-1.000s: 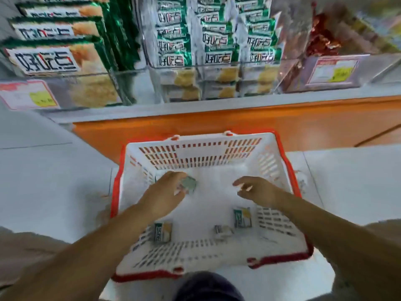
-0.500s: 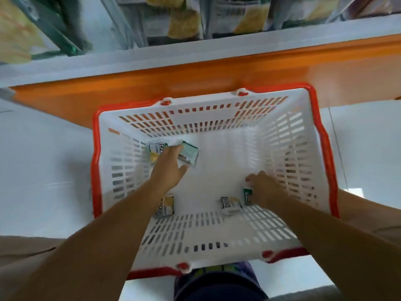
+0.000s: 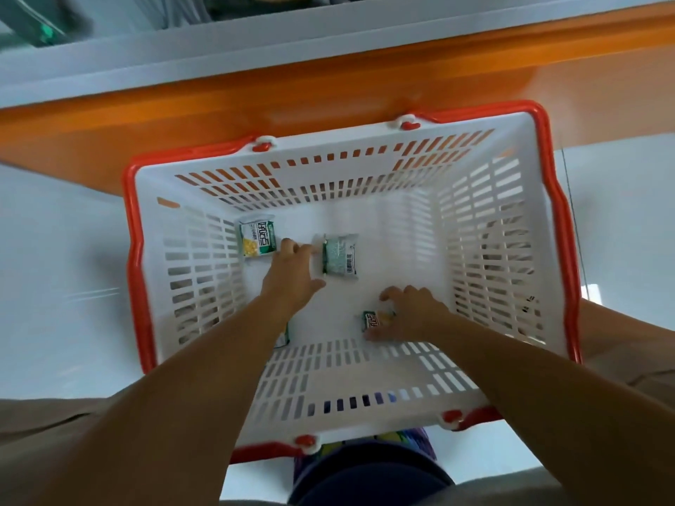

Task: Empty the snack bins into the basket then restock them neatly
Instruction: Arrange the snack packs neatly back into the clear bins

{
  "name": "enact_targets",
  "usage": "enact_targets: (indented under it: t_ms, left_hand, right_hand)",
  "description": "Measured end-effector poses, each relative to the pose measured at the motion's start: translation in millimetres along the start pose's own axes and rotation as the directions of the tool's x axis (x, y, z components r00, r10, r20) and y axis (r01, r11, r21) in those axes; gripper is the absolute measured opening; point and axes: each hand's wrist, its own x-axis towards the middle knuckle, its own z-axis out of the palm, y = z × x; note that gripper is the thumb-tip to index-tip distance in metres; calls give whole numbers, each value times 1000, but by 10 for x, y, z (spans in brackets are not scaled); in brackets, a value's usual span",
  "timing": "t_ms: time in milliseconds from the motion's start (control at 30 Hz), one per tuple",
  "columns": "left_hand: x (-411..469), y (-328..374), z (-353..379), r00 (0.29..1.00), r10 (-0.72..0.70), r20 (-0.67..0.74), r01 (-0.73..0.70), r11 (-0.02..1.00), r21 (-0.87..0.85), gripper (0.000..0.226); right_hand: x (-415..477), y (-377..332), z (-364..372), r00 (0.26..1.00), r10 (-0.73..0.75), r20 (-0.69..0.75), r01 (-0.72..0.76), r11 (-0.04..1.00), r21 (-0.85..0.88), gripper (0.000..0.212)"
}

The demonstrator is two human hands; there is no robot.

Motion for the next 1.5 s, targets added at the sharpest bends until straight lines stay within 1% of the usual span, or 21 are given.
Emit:
enact_targets:
  t_ms: [100,167,233,300,400,467,500,533,567,633,733,767,800,867,933,1000,1167,1267,1367,1433,1500]
  left_hand:
    - [-16,107,69,998,1,-57,-8,993,-117,77]
    - [4,216,95,998,9,-66,-19,987,-159,86]
    - [34,300,122,998,17,-58,-26,988,-152,90]
    - [66,348,128,998,31,-61,-37,994,-102,82]
    - [104,358,113,997,39,-62,-45,994,-95,63]
    - [88,346,86,1000,13,-25,-18,981,-194,60]
    - [58,339,55,1000,-21,9,23,955,-295,59]
    - [9,344,7,997,-62,56,80,901,-427,58]
    - [-53,367,-52,988,-94,122,146,815,-561,57]
    - [-194,436,-183,958,-104,268,276,595,-755,56]
    - [-379,588,-450,926,-22,377,371,238,-898,60]
    - [-439,639,-548,931,8,365,357,184,-916,61]
    - [-498,679,-637,943,24,333,324,179,-929,64]
    - [-637,734,-815,967,33,252,237,234,-943,75]
    - [-777,749,-987,984,30,177,161,296,-942,83]
    - [-935,760,-1162,992,45,118,97,330,-939,84]
    - [-1393,853,-1549,992,123,30,-13,331,-944,80]
    - [-1631,921,-1802,986,162,-27,-81,334,-939,87]
    - [-1810,1001,-2132,974,174,-145,-201,369,-907,95]
    - [-1915,1048,-2414,962,167,-217,-264,367,-892,102]
    - [-2037,1092,-2697,947,156,-280,-319,376,-870,108]
  right_hand:
    - [57,-55,31,999,-32,2,32,998,-54,80]
    - [97,-34,0,997,-64,33,64,998,-21,74]
    - [113,17,-24,996,-84,35,82,995,47,69]
    - [115,93,-14,997,-78,-25,80,986,146,64]
    - [60,166,-44,994,13,-104,29,921,388,61]
    - [21,165,-107,983,59,-177,40,859,510,58]
    - [-3,141,-147,973,78,-217,59,827,559,56]
    - [-40,106,-193,964,89,-252,82,800,594,54]
    - [-78,61,-240,956,86,-281,109,783,612,53]
    - [-181,-56,-321,941,44,-336,179,776,604,53]
    - [-389,-259,-425,901,-25,-432,293,770,567,53]
    - [-477,-323,-456,887,-45,-459,326,764,556,53]
    - [-567,-378,-488,874,-63,-482,356,759,545,54]
    - [-781,-472,-566,850,-101,-517,414,734,538,53]
    - [-1016,-524,-657,846,-145,-513,461,683,567,50]
    - [-1238,-549,-742,841,-203,-501,502,636,586,44]
    - [-1736,-681,-878,762,-276,-585,616,589,523,38]
    - [-2051,-806,-1007,675,-302,-674,679,612,405,38]
    - [-2369,-924,-1244,583,-402,-706,761,574,302,38]
    - [-2586,-979,-1434,568,-439,-696,790,528,312,39]
    - [-2751,-992,-1633,581,-426,-694,793,488,365,38]
